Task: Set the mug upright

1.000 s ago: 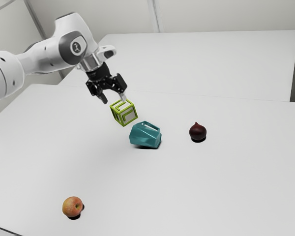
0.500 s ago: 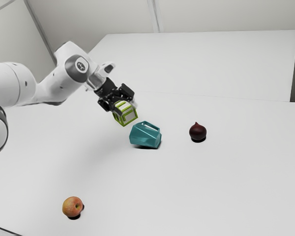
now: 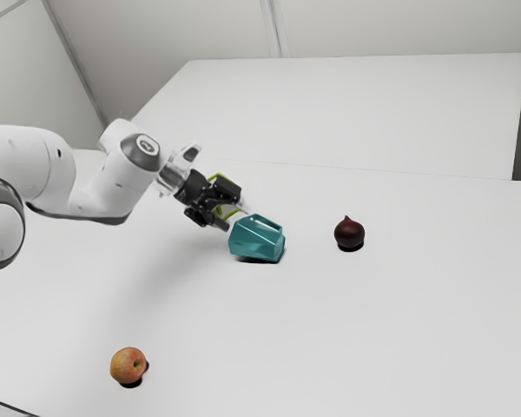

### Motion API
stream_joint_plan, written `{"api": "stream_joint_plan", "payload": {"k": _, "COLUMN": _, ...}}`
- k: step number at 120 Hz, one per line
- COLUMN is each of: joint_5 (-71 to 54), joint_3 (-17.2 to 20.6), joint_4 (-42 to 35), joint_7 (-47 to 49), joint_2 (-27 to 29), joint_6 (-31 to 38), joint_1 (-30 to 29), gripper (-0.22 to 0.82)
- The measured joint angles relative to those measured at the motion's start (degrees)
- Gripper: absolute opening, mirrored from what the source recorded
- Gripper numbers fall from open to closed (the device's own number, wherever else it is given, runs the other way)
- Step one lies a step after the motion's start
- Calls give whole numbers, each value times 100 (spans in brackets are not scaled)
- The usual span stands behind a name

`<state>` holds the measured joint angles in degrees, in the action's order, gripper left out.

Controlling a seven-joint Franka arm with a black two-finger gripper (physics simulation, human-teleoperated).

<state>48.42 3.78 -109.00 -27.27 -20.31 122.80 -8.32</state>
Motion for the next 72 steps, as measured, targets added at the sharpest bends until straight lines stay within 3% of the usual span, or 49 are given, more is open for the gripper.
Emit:
{"api": "stream_joint_plan", "payload": {"k": 48, "joint_5": 1790, "joint_3": 0, "joint_4": -350, "joint_7": -1482, "joint_2": -225, "joint_6": 111, "joint_1": -4, "gripper": 57}}
{"api": "stream_joint_plan", "payload": {"k": 56, "joint_5": 1992, "joint_3": 1, "joint_4": -382, "joint_7": -1708, "joint_2": -253, "joint_6": 115, "joint_1": -4, "gripper": 48}}
{"api": "stream_joint_plan", "payload": {"k": 72, "joint_5": 2181, "joint_3": 0, "joint_4": -387, "joint_7": -2092, "joint_2": -252, "joint_6": 126, "joint_1": -4, "gripper": 20}}
